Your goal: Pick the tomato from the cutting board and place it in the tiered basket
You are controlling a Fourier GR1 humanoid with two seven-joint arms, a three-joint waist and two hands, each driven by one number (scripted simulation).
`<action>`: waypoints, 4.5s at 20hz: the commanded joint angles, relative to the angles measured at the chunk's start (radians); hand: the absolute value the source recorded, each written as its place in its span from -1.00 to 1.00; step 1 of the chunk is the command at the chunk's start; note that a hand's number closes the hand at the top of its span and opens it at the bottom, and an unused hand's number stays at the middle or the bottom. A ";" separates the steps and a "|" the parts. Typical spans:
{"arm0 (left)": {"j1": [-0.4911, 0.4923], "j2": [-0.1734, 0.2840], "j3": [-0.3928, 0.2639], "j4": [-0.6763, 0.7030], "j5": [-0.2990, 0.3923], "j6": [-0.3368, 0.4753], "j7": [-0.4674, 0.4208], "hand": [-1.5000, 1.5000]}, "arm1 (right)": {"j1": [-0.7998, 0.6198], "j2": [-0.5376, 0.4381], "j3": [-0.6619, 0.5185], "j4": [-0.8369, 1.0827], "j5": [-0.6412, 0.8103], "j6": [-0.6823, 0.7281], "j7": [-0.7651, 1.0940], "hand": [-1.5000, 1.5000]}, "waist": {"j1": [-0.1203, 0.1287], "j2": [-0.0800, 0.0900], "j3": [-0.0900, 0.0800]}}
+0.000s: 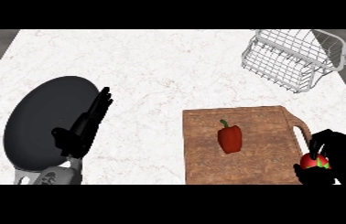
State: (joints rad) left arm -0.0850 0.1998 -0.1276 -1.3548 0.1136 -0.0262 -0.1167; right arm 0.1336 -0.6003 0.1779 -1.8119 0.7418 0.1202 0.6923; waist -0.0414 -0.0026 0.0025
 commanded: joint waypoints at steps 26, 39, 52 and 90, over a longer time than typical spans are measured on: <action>-0.080 -0.030 0.015 0.114 -0.039 -0.054 -0.039 0.00 | -0.626 -0.407 -0.561 0.364 -0.647 0.087 -0.059 1.00 | 0.069 0.010 -0.004; -0.053 -0.066 -0.014 0.016 -0.079 -0.019 0.014 0.00 | -1.135 -0.213 -0.280 0.819 -0.454 0.047 -0.083 1.00 | 0.073 0.009 -0.003; -0.103 -0.066 0.029 0.069 -0.072 -0.037 0.026 0.00 | -1.353 -0.025 -0.311 1.282 -0.366 -0.094 -0.294 1.00 | 0.074 0.014 -0.003; -0.008 -0.039 0.082 0.008 -0.050 -0.075 0.008 0.00 | -0.859 -0.472 -0.879 1.146 -0.747 -0.275 -0.446 -1.00 | 0.003 -0.005 -0.002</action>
State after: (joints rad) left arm -0.0876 0.1498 -0.0644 -1.3674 0.0508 -0.0826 -0.0921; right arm -0.8713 -1.0031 -0.6085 -0.6304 0.0724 -0.2350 0.2996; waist -0.0328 -0.0080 0.0007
